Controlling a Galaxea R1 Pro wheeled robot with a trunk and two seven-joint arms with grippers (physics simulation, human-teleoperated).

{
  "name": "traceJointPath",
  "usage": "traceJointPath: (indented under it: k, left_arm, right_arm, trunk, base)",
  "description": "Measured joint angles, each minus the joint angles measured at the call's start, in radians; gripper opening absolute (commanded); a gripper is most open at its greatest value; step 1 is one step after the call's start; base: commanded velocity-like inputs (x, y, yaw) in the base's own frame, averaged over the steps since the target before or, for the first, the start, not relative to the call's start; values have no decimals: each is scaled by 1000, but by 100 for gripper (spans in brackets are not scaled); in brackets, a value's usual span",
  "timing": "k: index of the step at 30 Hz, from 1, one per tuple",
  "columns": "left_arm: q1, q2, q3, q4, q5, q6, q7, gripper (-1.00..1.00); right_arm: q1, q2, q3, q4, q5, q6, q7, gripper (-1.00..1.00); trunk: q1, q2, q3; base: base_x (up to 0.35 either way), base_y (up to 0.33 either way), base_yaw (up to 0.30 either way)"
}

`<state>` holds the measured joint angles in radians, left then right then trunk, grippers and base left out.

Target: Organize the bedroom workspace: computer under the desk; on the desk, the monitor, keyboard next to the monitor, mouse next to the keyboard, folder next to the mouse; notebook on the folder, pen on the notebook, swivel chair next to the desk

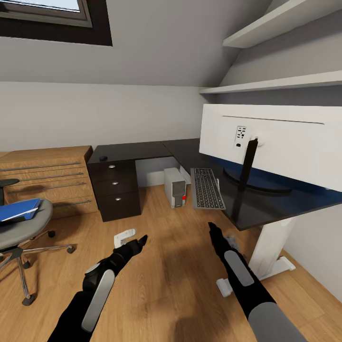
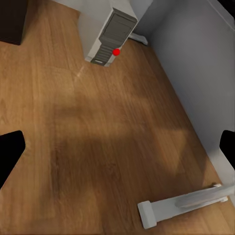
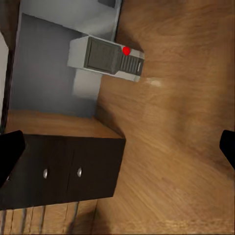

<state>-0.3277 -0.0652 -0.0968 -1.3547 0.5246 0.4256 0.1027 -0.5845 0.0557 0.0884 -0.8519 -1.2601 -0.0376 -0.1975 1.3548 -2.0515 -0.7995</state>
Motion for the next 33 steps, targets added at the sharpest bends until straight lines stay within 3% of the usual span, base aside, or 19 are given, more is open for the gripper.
traceJointPath:
  k: [3, 7, 12, 17, 22, 28, 33]
  left_arm:
    - [0, 8, 11, 0, 1, 0, 0, 100]
    - [0, 10, 14, 0, 1, 0, 0, 100]
    - [0, 11, 13, 1, 2, 0, -1, 100]
    - [0, 10, 13, 2, 2, 0, -1, 100]
    - [0, 10, 12, 2, 2, 0, -1, 100]
    - [0, 10, 12, 3, 2, 0, -1, 100]
    - [0, 10, 12, 3, 2, 0, -1, 100]
  right_arm:
    - [-3, -18, 2, -13, -66, 28, 38, 100]
    - [-4, -24, 4, -14, -81, 36, 121, 100]
    - [-3, -27, 5, -14, -38, 38, 210, 100]
    - [-3, -28, 3, -14, 10, 39, 236, 100]
    - [-1, -27, 4, -15, 15, 39, 247, 100]
    - [-1, -26, 4, -14, 17, 39, 323, 100]
    - [-1, -26, 4, -10, 14, 39, 340, 100]
  trunk:
    - [0, 0, 0]
    - [0, 0, 0]
    - [0, 0, 0]
    - [0, 0, 0]
    - [0, 0, 0]
    - [0, 0, 0]
    - [0, 0, 0]
  base:
    - [0, 0, 0]
    - [0, 0, 0]
    - [0, 0, 0]
    - [0, 0, 0]
    - [0, 0, 0]
    - [0, 0, 0]
    - [0, 0, 0]
